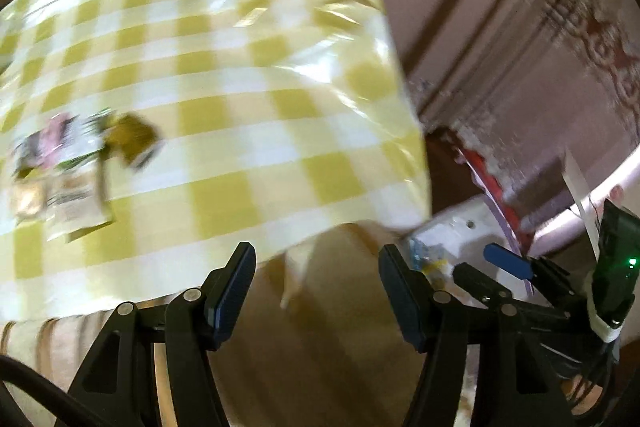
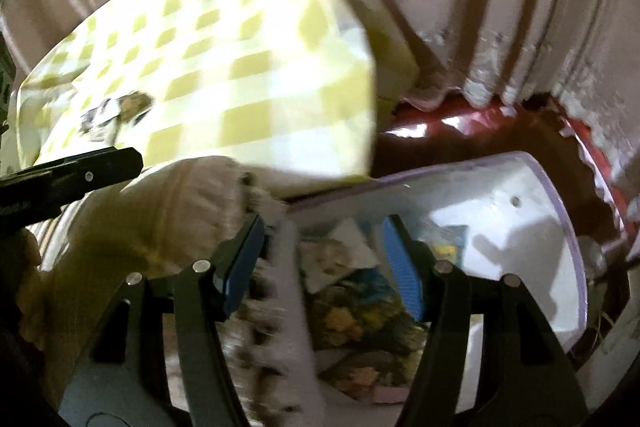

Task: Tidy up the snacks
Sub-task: 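Move both tools back over the remaining snacks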

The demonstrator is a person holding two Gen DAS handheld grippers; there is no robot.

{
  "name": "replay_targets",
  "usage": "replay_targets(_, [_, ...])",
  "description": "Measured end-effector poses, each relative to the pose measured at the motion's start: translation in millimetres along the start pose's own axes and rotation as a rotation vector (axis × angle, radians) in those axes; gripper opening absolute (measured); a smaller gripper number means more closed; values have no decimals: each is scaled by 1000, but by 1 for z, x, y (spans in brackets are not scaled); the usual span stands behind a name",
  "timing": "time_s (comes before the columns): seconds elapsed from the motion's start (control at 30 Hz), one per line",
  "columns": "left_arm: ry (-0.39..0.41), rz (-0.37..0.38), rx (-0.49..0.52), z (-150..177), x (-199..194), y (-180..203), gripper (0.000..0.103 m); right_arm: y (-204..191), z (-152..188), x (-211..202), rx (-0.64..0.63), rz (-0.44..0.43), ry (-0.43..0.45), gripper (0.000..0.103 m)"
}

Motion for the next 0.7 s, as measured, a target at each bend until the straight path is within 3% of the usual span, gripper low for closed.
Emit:
replay_targets(0.43, [78, -111, -333, 23, -55, -157, 65, -91, -10, 12, -111, -114, -18, 71])
replay_targets(0.7, [78, -101, -488, 23, -52, -213, 65, -124, -19, 26, -175, -115, -32, 72])
Point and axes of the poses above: each gripper's, at about its wrist camera, not at the fingertips, and x roughly the way its jaws point, y to its right, z to its underside, the point moved 7 cm from there along x, roughly the way its jaws point, and after that the axes turned 2 degrees about z, right-handed, at the moved point
